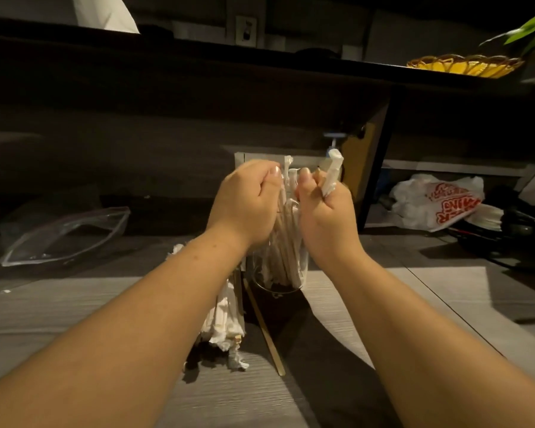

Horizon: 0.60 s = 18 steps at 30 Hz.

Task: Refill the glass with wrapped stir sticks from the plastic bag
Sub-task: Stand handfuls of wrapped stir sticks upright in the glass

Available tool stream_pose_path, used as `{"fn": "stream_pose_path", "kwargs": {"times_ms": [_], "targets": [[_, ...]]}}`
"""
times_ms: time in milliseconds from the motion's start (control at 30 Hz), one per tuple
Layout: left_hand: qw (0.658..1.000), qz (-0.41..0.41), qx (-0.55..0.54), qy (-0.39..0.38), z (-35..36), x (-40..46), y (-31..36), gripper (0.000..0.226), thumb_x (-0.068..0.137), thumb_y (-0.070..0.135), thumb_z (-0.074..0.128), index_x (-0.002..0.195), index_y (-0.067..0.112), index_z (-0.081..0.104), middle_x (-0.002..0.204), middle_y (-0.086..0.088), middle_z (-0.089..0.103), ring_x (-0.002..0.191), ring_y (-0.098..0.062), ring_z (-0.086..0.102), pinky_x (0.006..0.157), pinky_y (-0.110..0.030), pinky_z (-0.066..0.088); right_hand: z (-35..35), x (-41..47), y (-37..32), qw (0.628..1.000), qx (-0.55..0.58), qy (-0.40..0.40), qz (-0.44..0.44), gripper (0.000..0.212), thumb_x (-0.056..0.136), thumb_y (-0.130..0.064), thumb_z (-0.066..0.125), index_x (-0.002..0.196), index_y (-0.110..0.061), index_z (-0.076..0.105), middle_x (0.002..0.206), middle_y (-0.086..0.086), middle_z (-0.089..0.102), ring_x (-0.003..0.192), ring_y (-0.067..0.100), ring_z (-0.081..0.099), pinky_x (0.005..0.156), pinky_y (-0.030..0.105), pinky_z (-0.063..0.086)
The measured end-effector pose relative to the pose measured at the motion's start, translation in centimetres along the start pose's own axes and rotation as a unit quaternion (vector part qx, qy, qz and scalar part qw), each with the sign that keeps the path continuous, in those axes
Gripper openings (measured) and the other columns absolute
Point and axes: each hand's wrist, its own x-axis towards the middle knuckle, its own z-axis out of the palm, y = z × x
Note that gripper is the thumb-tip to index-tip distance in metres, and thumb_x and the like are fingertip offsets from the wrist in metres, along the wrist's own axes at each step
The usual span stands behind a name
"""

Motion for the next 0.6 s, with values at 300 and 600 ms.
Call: {"fn": "stream_pose_path", "kwargs": {"times_ms": [300,600], "targets": [[0.999,-0.017,-0.027,-0.007,-2.2,-0.9,0.5,0.044,0.103,0.042,0.033,0.128,0.02,0.062,0.115,0.01,0.065,0.097,0.004,0.057,0.078,-0.018,0.045,0.1,-1.2,-0.4,0.999,-0.018,-0.02,0.029,0.061,0.083,-0.066,0.06,0.126,-0.029,0.038,0.113,0.009,0.055,0.096,0.018,0.057,0.08,0.037,0.052],[0.982,-0.171,0.078,0.004,-8.1,-6.9,-1.8,0.022,0.102,0.035,0.045,0.09,0.028,0.063,0.094,-0.001,0.063,0.082,-0.011,0.058,0.063,-0.027,0.039,0.3,-5.5,-3.1,0.982,-0.144,0.023,0.122,0.095,0.076,-0.06,0.077,0.147,-0.025,0.024,0.144,0.001,0.032,0.128,0.02,0.047,0.106,0.045,0.047]]}}
